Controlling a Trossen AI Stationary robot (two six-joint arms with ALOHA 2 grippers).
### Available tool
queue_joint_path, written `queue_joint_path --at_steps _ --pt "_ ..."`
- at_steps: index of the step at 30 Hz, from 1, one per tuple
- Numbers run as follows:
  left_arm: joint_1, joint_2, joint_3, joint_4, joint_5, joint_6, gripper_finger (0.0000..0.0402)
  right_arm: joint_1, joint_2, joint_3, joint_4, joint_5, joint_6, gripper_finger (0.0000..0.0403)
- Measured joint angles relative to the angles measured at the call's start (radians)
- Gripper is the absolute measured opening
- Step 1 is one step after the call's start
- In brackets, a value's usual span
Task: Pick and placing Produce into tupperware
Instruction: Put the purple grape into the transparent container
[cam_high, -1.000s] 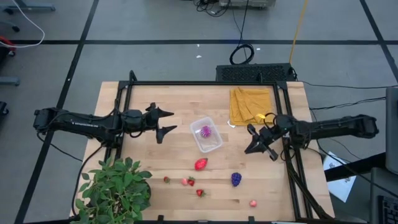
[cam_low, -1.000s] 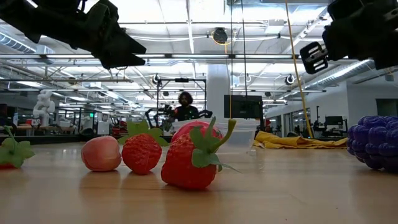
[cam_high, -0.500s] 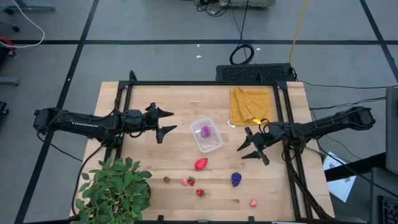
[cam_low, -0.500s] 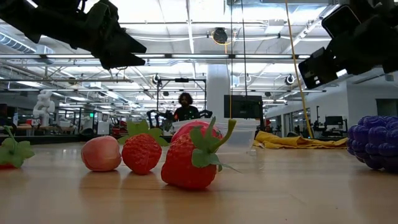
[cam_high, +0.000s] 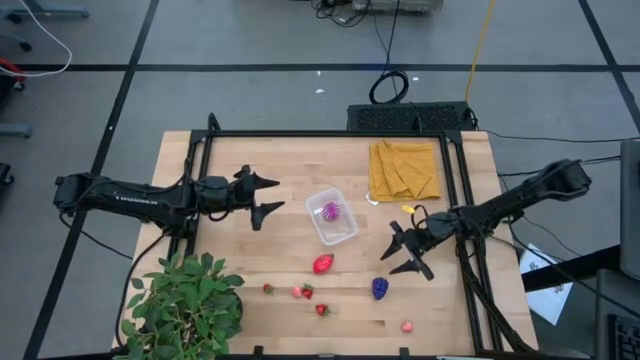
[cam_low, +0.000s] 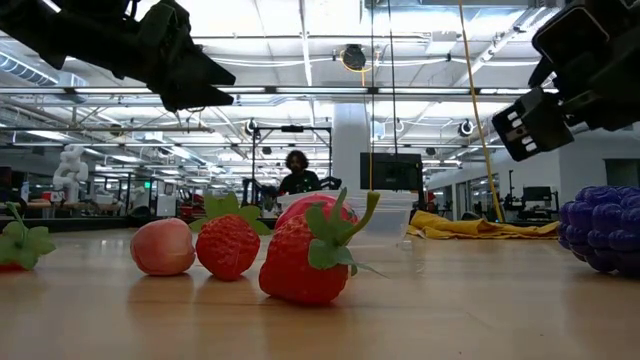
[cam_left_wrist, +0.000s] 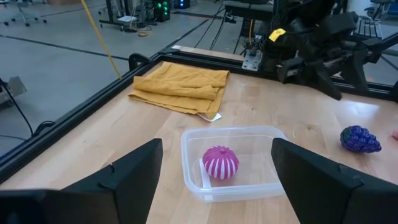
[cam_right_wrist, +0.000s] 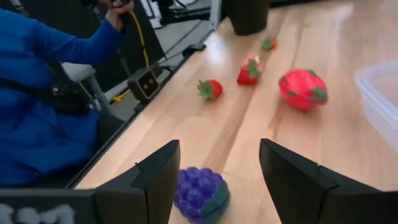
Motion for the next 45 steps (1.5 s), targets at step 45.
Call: queue_joint_path --at_steps 45 --pt "0.0 0.0 0.0 0.0 0.0 -0.024 0.0308 0.047 0.038 0.0 -0.053 0.157 0.077 0.0277"
